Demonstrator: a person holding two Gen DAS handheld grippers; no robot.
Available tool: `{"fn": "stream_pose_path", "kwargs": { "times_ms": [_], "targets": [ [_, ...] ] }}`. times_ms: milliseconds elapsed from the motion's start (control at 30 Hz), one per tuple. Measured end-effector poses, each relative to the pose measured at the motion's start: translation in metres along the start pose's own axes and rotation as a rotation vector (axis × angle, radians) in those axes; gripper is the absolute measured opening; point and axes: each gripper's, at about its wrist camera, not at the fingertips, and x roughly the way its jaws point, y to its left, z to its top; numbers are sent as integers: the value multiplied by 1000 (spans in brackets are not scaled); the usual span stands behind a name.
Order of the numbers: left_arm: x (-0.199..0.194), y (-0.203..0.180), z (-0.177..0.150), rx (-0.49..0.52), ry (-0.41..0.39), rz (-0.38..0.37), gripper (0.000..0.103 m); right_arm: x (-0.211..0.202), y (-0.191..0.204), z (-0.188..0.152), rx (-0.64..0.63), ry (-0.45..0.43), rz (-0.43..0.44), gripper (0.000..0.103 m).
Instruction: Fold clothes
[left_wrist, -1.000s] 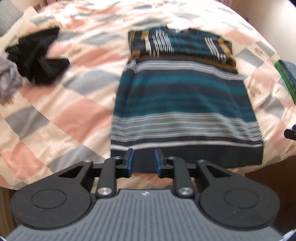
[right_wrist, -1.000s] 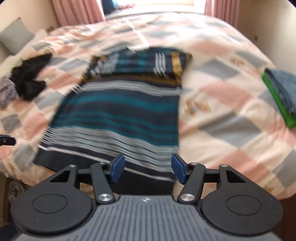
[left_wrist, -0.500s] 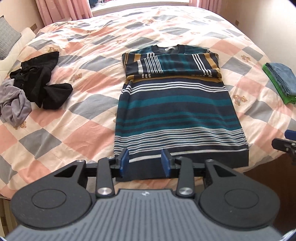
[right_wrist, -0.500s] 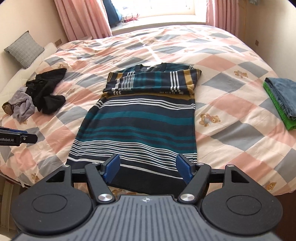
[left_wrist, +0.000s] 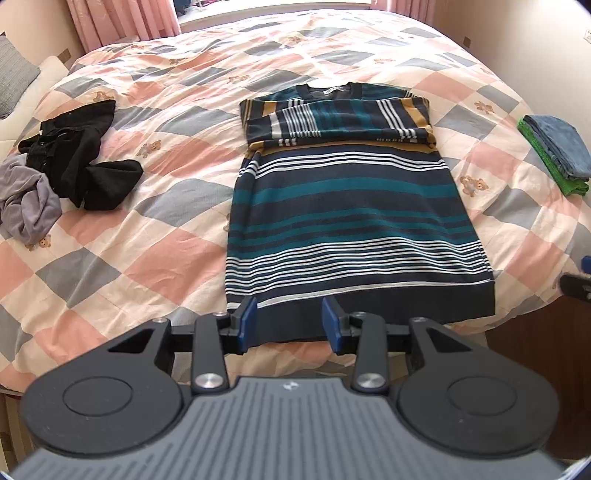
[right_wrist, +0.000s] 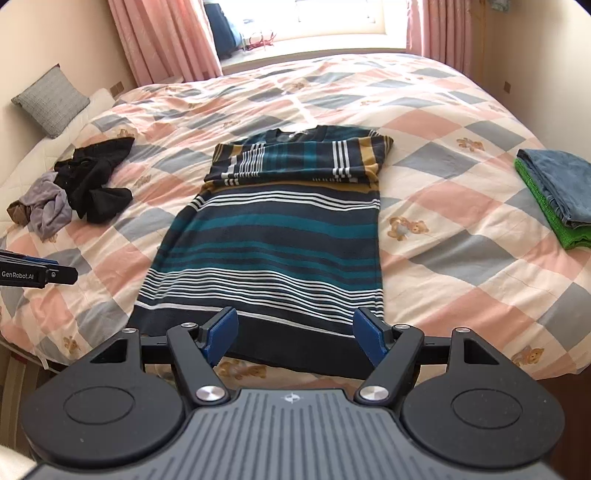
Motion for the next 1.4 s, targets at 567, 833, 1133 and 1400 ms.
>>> {"fn": "stream_pose_path", "kwargs": {
  "times_ms": [567,833,1133,1400],
  "targets": [
    [121,37,-107,862,-145,279,34,88,-53,-55,-658,21,-153,71],
    [223,61,-173,1535,-316,318,36,175,-71,-119,-1209,1,-217,67],
    [267,101,-188,1915,-583,321,36,207,-97,-172,-1734,-153,-194,67],
    [289,121,-200,2083,-765,249,35,218,-92,-183,-1921,-298,-92,67]
  ]
}}
